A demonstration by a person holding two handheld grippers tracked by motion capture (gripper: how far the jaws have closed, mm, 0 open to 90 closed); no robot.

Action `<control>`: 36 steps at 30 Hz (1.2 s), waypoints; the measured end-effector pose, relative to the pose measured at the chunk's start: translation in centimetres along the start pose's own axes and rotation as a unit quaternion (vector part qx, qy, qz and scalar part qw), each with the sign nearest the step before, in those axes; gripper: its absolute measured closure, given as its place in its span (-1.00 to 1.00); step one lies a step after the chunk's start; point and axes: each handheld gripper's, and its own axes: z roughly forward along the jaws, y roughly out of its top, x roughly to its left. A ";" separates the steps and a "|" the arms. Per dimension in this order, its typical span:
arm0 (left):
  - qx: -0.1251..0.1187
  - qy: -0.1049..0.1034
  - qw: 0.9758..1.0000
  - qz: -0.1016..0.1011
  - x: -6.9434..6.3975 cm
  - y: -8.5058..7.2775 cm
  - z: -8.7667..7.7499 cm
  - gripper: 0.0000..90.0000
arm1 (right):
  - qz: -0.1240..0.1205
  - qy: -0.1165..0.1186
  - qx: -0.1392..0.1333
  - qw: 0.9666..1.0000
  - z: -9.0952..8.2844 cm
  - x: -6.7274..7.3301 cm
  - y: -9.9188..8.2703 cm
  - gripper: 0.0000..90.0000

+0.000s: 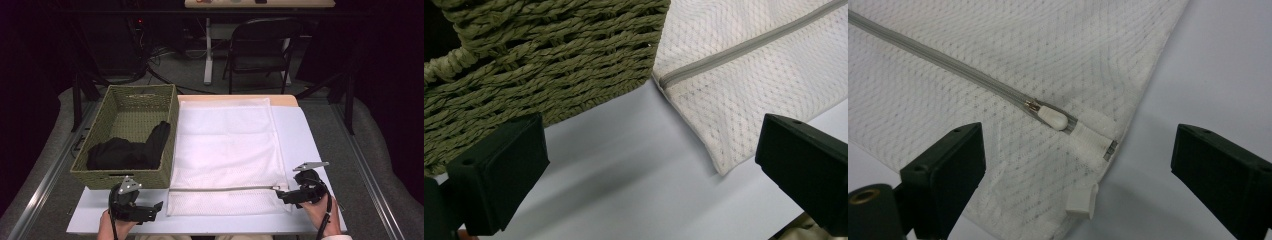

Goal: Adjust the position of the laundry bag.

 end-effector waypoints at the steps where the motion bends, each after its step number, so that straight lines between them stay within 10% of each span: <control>1: 0.000 -0.001 1.000 -0.001 0.0 0.0 0.0 -0.99 | 0.001 0.001 -0.001 1.000 0.0 0.0 0.0 -0.85; 36: 0.049 -0.023 0.999 -0.004 -1.6 0.2 2.8 -0.84 | 0.009 -0.010 0.007 1.000 2.2 -1.0 2.5 -0.50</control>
